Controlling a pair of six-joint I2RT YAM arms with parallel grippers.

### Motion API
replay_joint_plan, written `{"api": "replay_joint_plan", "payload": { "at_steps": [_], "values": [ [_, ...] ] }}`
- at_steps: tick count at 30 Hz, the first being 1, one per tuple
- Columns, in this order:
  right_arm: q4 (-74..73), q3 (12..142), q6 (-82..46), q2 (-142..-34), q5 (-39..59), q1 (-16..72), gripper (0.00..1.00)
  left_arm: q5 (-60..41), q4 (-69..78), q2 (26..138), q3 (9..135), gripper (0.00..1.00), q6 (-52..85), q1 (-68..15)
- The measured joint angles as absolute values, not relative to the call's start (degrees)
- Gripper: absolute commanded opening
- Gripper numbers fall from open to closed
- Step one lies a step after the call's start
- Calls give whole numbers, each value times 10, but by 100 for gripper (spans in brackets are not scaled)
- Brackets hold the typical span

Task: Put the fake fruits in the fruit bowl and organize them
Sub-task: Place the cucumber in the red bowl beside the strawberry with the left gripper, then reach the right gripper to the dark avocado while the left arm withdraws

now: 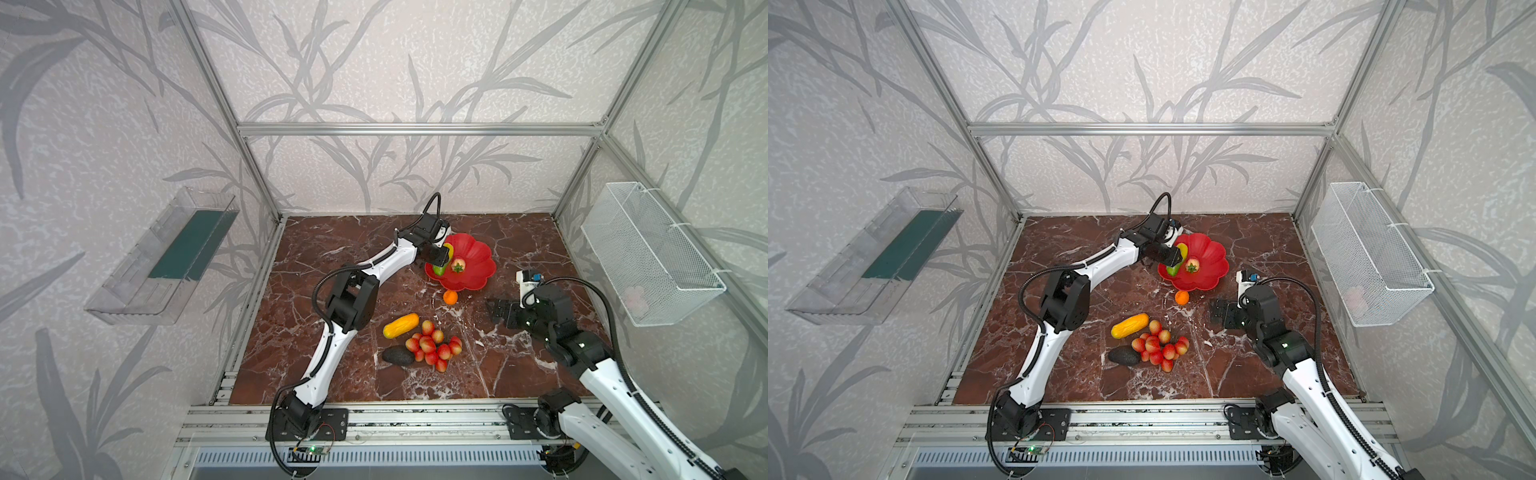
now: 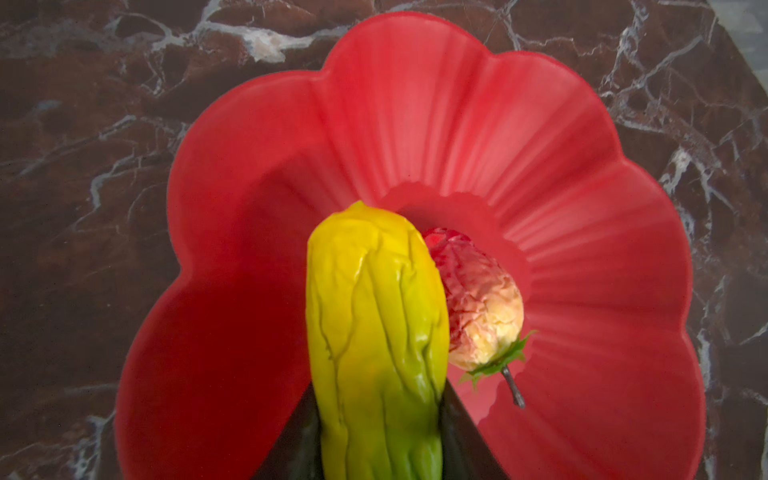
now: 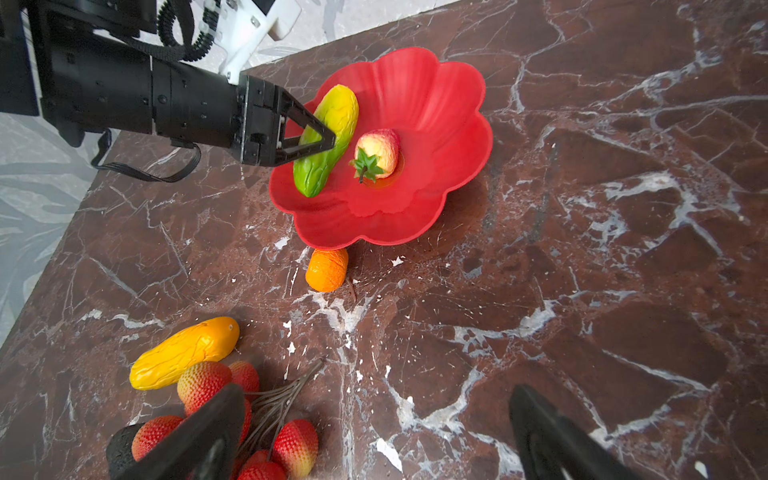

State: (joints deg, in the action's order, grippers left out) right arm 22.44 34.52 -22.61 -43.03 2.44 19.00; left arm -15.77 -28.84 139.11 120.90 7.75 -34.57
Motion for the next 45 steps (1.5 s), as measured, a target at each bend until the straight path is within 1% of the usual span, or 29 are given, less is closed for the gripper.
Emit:
{"api": "replay_joint_plan", "payload": {
  "at_steps": [4, 6, 10, 13, 15, 18, 25, 29, 32, 35, 39, 42, 45],
  "values": [
    [225, 345, -224, -430, 24, 189, 99, -154, -288, 1391, 1209, 53, 85, -349],
    [225, 345, -224, -431, 23, 187, 99, -154, -287, 1390, 1209, 56, 88, -350],
    [225, 345, -222, -433, 21, 186, 99, -153, -287, 1375, 1209, 56, 91, -351],
    [224, 345, -222, -439, 20, 185, 99, -147, -284, 1341, 1201, 56, 88, -351],
    [224, 345, -222, -442, 20, 184, 99, -139, -277, 1292, 1165, 57, 85, -351],
    [221, 345, -222, -450, 20, 184, 99, -119, -254, 1182, 1066, 59, 74, -352],
    [207, 340, -218, -476, 21, 184, 99, -58, -208, 911, 767, 61, 71, -352],
    [197, 340, -212, -496, 22, 184, 99, -50, -214, 804, 601, 62, 107, -353],
    [193, 340, -210, -510, 23, 184, 99, -46, -241, 730, 509, 63, 143, -363],
    [189, 340, -197, -520, 38, 184, 100, -38, -262, 648, 444, 64, 180, -376],
    [181, 353, -171, -532, 78, 199, 99, -4, -270, 550, 389, 72, 219, -380],
    [182, 387, -141, -553, 93, 259, 98, 37, -276, 501, 370, 78, 234, -379],
    [180, 430, -109, -586, 94, 346, 95, 81, -277, 457, 365, 85, 239, -378]
  ]
}}
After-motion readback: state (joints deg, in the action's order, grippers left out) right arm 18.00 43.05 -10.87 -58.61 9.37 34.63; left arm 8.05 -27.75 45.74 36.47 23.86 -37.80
